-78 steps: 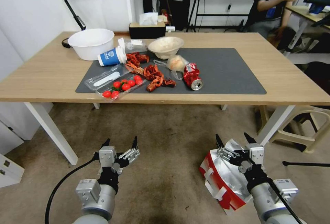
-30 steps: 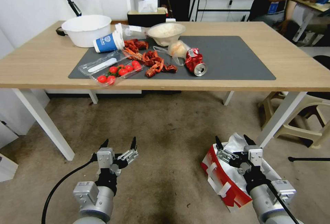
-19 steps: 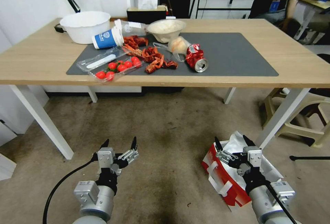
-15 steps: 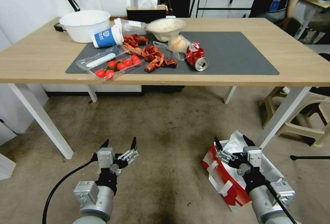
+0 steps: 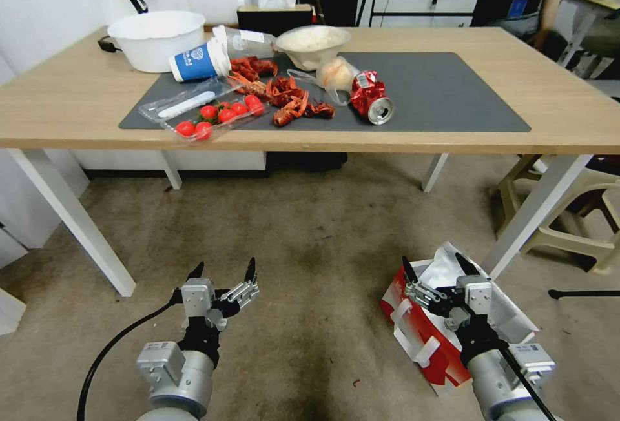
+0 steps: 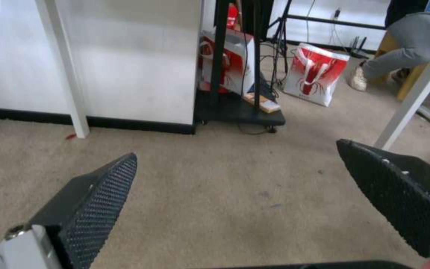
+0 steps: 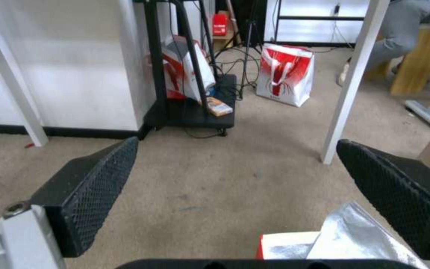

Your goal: Pick up the food delivery bag from the floor and place it on the table.

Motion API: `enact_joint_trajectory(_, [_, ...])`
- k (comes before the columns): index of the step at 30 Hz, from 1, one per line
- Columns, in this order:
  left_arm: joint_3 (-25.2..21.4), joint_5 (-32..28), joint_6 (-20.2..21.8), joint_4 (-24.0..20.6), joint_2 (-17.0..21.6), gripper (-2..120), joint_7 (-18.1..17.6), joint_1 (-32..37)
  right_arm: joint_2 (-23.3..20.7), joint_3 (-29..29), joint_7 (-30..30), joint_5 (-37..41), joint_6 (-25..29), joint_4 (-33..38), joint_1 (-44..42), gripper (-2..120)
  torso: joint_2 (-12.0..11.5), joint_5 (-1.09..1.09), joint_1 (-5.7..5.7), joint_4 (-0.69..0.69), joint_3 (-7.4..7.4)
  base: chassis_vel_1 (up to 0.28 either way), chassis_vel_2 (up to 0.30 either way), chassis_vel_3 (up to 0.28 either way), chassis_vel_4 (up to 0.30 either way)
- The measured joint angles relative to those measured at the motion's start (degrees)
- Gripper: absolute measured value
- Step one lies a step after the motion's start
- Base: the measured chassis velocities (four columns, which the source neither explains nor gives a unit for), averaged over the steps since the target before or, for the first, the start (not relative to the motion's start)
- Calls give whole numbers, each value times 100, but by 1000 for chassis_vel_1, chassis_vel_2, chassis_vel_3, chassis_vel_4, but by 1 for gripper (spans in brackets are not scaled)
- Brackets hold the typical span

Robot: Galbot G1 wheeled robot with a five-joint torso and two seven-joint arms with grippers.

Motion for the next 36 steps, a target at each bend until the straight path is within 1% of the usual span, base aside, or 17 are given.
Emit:
enact_joint_trajectory(6, [9, 9, -4, -2, 9, 100, -6, 0, -14, 13, 1, 4, 7, -2, -6, 100, -165, 0, -52, 0, -112, 0, 0, 0, 0])
enact_joint_trajectory(18, [18, 8, -25, 37, 8, 100, 10, 16, -27, 18, 6, 4, 64, -50, 6, 100, -403, 0, -122, 0, -280, 0, 0, 0, 0])
enact_joint_trajectory(25, [57, 75, -49, 81, -25, 100, 7, 4, -51, 37, 8, 4, 85, -63, -1, 100, -580, 0, -160, 0, -419, 0, 0, 0, 0])
enact_joint_trajectory(26, [57, 75, -49, 81, -25, 100, 7, 4, -51, 37, 8, 4, 85, -63, -1, 100, -580, 0, -160, 0, -419, 0, 0, 0, 0])
enact_joint_trajectory(30, [45, 78, -65, 99, -12, 100, 0, -13, -59, 38, 28, 4, 93, -68, -3, 100, -706, 0, -192, 0, -512, 0, 0, 0, 0])
enact_joint_trajectory(36, [24, 74, -67, 117, -7, 100, -4, -27, -61, 39, 28, 7, 101, -85, -4, 100, -784, 0, -206, 0, -575, 0, 0, 0, 0])
